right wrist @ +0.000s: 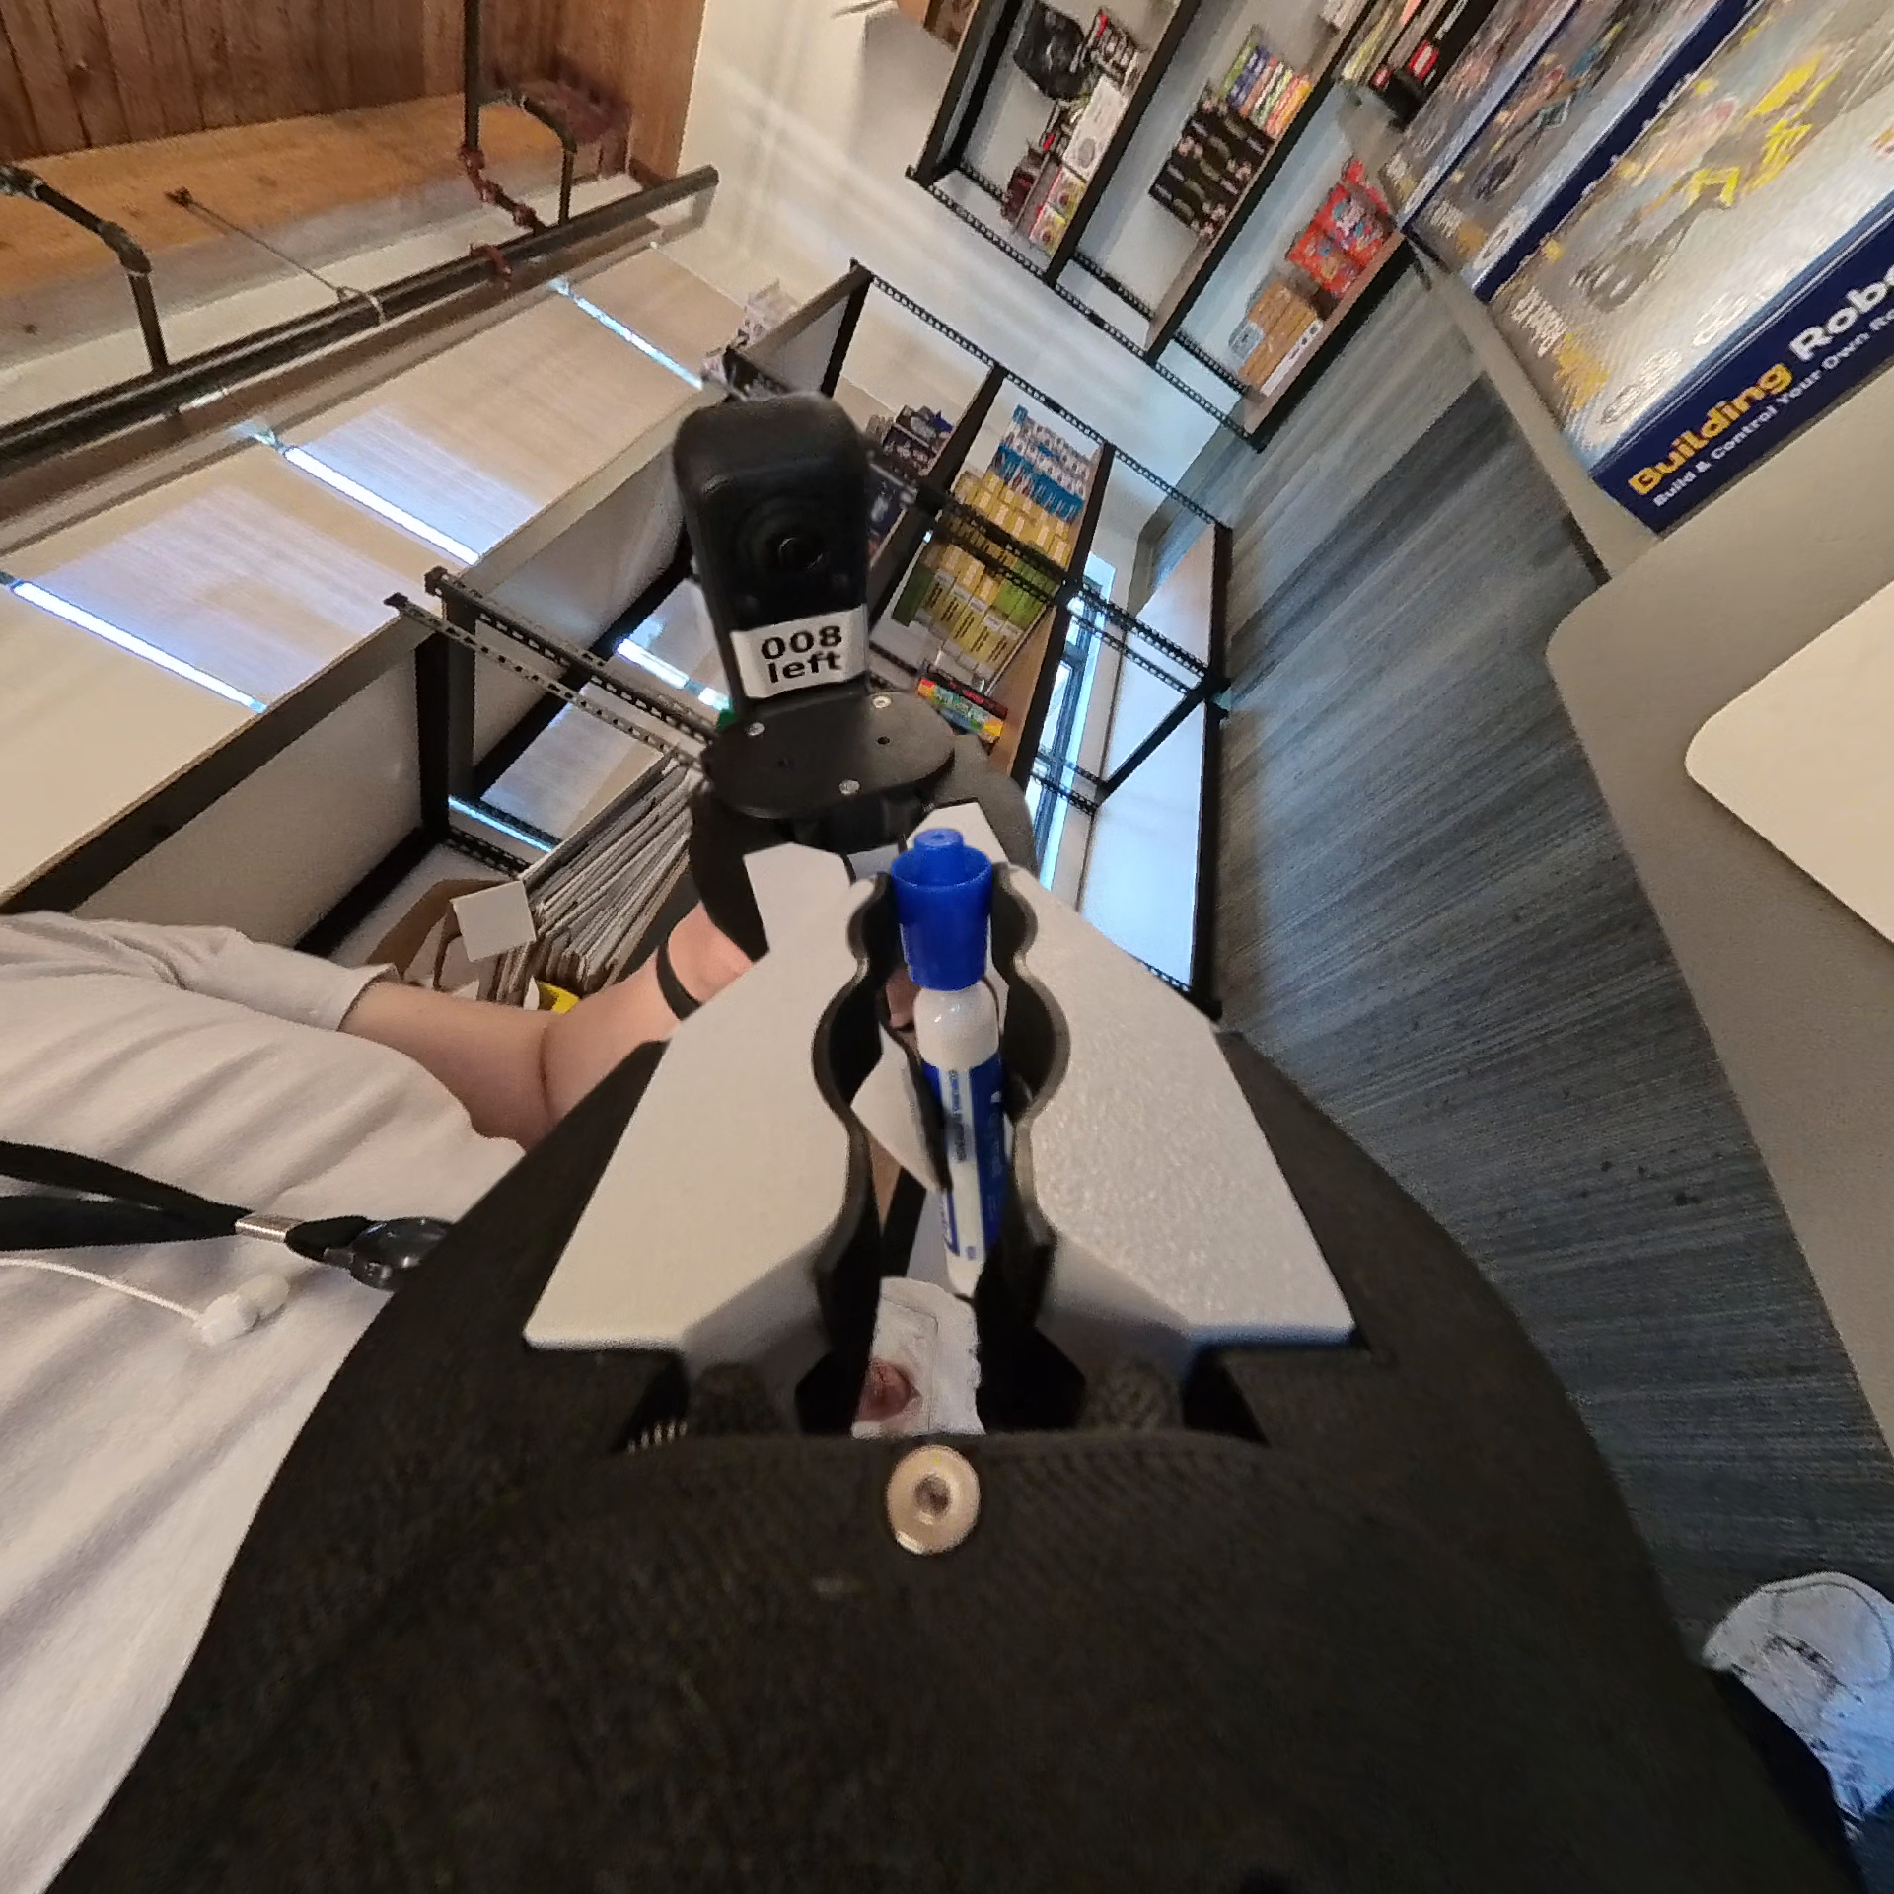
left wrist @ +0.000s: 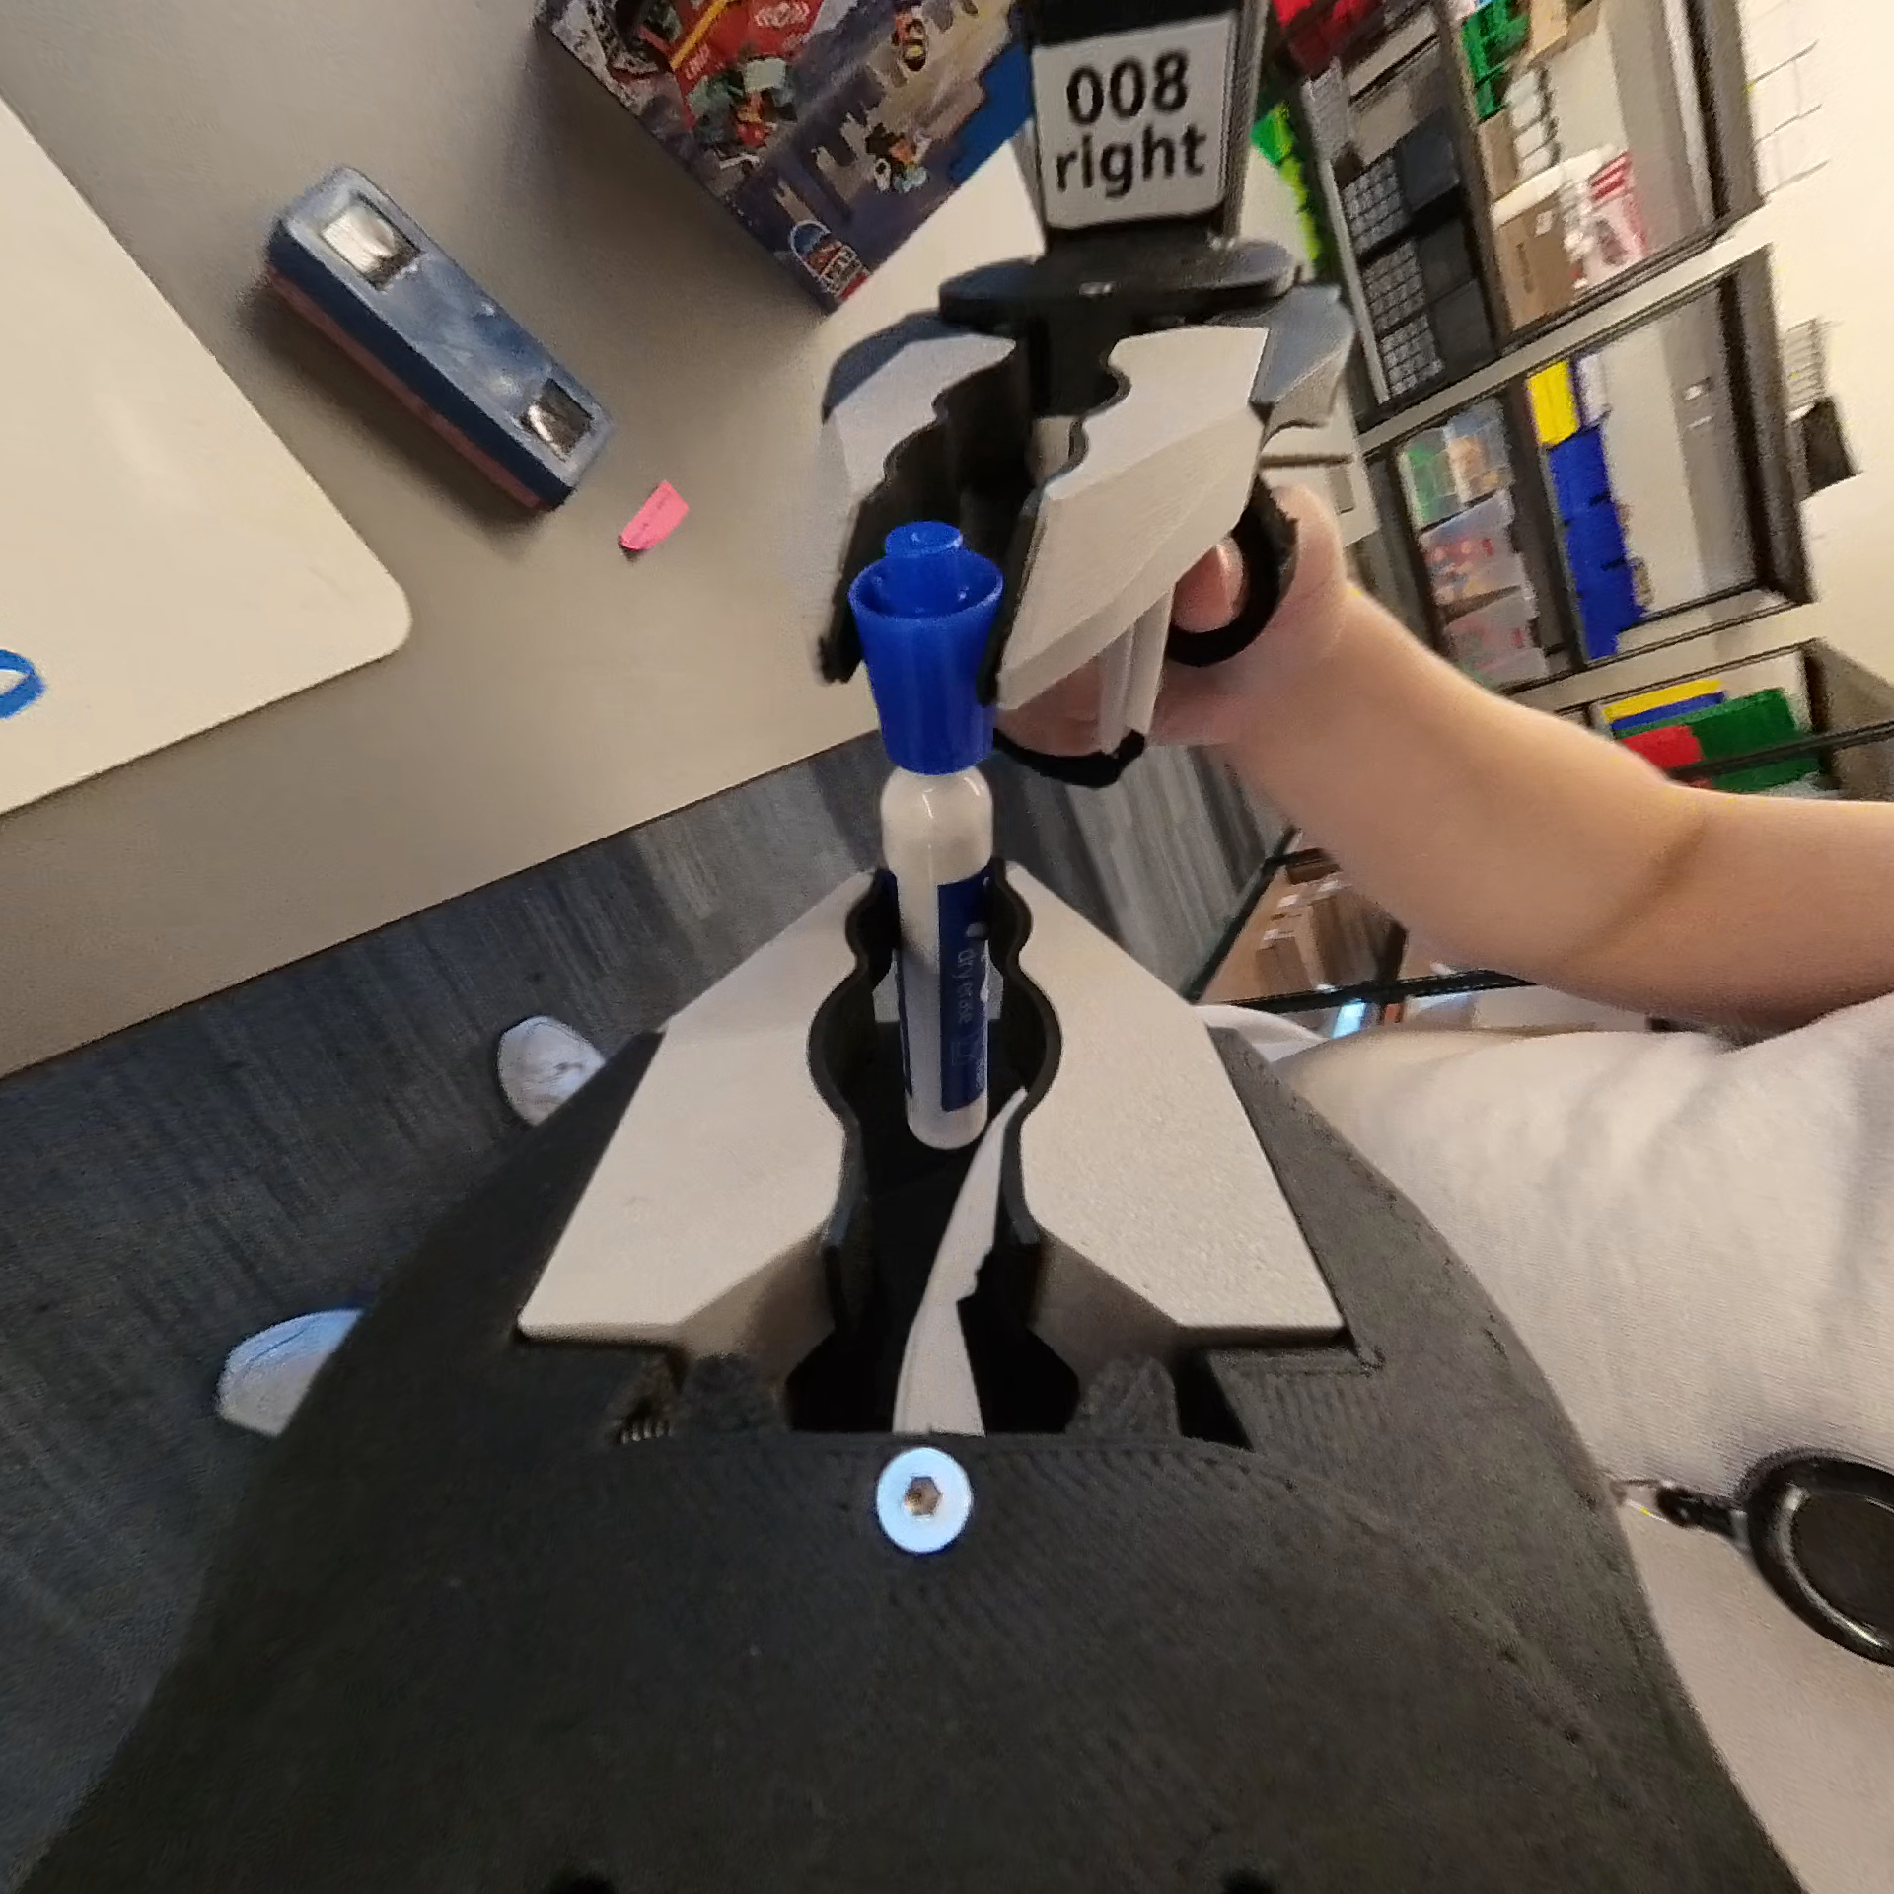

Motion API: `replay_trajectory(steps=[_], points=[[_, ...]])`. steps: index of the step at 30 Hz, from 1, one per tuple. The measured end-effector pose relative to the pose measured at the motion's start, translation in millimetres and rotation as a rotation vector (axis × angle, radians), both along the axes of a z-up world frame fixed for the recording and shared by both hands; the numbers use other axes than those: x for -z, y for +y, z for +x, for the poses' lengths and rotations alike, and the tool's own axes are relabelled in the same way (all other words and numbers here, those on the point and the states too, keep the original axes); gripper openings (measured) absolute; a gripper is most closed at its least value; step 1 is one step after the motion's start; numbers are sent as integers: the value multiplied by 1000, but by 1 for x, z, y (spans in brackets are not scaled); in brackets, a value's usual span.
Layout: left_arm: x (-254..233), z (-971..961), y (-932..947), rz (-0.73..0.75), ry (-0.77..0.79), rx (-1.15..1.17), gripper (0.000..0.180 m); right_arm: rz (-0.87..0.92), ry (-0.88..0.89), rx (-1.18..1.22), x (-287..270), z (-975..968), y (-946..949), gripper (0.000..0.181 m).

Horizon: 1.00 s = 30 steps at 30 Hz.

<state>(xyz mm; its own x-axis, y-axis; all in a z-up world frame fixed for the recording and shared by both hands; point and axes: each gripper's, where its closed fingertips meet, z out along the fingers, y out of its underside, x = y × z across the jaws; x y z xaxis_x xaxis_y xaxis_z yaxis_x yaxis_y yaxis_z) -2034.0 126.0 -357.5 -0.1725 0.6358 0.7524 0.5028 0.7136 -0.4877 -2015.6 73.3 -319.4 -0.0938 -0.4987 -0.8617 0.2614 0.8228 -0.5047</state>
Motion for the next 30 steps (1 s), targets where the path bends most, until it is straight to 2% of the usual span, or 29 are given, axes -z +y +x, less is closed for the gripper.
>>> replay_trajectory(steps=[4,6,9,14,21,30], points=[[-4,-1,6,164,79,24,16,45,-34,18,6,-4,1,16],[-2,-1,8,195,88,40,16,56,-5,27,11,-2,3,16],[-11,-5,7,247,148,38,16,111,-115,74,4,-4,0,16],[-5,-5,12,258,125,66,16,160,-135,91,11,-8,3,16],[3,1,22,257,94,133,15,170,-46,-8,22,-10,19,16],[-11,-4,35,303,191,195,15,185,-246,-31,6,-4,28,16]])
